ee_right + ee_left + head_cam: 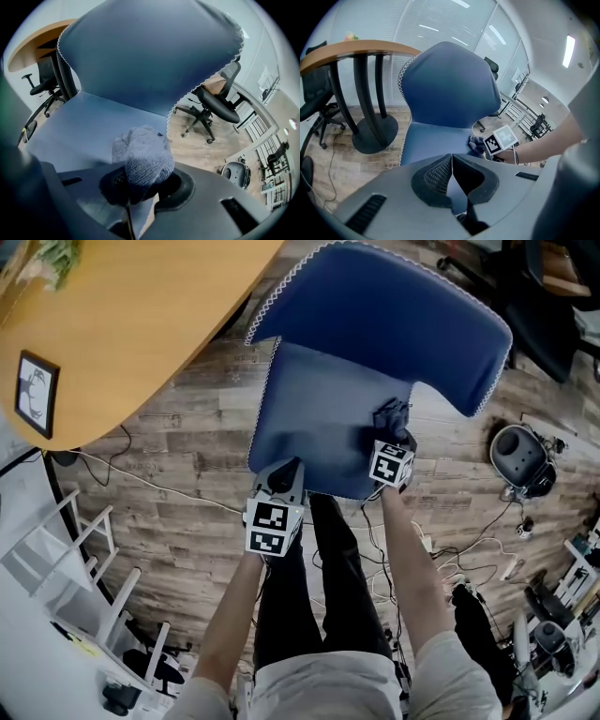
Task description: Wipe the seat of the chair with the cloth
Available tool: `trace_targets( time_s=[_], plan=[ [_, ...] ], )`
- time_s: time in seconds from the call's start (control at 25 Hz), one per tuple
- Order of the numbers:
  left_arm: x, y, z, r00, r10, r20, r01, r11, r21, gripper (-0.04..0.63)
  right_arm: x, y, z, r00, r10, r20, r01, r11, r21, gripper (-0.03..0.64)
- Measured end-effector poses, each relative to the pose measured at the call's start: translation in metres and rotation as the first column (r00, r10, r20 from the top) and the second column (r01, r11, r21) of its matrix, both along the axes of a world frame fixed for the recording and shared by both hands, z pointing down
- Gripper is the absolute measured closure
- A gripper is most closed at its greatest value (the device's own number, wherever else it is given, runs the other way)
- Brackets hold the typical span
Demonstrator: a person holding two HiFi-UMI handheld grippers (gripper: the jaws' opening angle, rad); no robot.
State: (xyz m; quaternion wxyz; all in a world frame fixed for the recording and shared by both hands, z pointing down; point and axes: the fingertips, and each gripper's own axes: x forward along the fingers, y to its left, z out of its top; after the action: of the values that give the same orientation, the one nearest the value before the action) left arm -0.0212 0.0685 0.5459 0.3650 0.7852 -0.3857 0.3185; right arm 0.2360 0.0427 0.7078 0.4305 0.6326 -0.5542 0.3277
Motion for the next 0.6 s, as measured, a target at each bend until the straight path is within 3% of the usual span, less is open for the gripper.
trace_targets(
  time_s=[0.6],
  plan=[
    [-0.008,-0.001,0.004,1.0,-0.017,-0.01,0.017,1.0,-0.006,0.566,-0.027,0.004,-0.002,0.998,0.051,0.026,-0.051,0.999,-0.008,0.54]
  ],
)
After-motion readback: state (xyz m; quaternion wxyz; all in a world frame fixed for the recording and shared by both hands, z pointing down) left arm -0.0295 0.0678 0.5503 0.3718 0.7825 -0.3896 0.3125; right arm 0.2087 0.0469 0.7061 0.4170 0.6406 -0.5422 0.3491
